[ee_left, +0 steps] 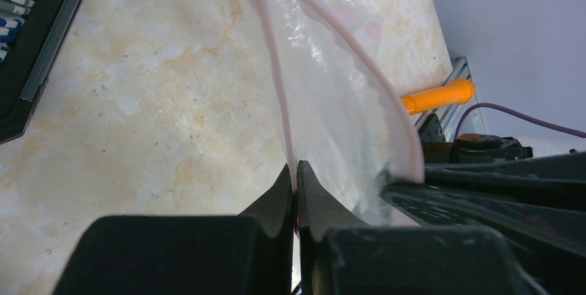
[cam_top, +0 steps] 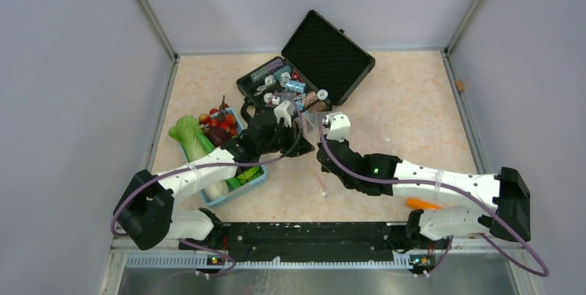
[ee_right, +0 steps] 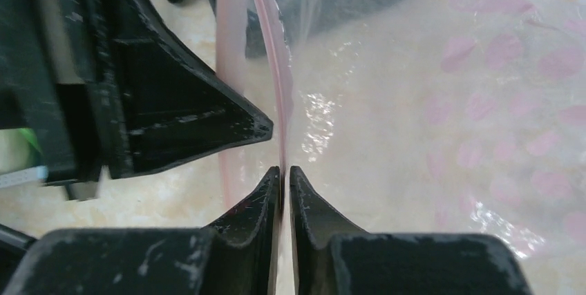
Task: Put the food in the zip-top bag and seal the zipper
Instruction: Open the zipper of the food storage bag at the center of the board.
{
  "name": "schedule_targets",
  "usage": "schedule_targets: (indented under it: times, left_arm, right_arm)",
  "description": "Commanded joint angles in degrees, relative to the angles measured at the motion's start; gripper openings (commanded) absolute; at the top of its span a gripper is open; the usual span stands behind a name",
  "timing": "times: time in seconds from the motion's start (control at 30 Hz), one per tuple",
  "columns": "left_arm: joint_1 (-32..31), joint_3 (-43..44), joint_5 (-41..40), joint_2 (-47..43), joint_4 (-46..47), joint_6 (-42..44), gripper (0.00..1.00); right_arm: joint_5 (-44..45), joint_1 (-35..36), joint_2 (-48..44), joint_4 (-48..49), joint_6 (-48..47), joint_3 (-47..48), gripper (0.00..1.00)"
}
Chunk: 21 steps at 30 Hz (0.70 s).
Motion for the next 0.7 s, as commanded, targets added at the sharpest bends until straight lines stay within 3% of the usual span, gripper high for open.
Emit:
schedule_targets:
  times: [0.0,0.17,0.27,0.53,0.67]
  left_arm:
    - [-0.34,3.01,-1.10,-3.74,0.36,-0.44,0.00]
    - [-0.60,3.85,-0.46,-4.06,-1.07,-1.03,0.00]
    - [-0.76,3.40,-1.06,-3.97,-0.72,-1.81,0.00]
    - [-0.90,3.00,-0.67,-3.97,1.65,-3.22,0.00]
    - [-0.91,3.19,0.28,-4.29,2.71,-3.84,0.00]
  right_arm:
    - [1.81,0.84,3.23,-4.06,0.90,3.55,0.11]
    - [1.64,0.86,4.61,-4.55,1.44,4.34,0.19]
    - [0.86,0.86,4.08,-3.24,1.51,3.80,0.36]
    - [-1.39,0.92,-0.10,7.24,2.13,-2.92,0.35]
    - [3.65,1.65,2.77,4.45,3.42,-2.08,0.32]
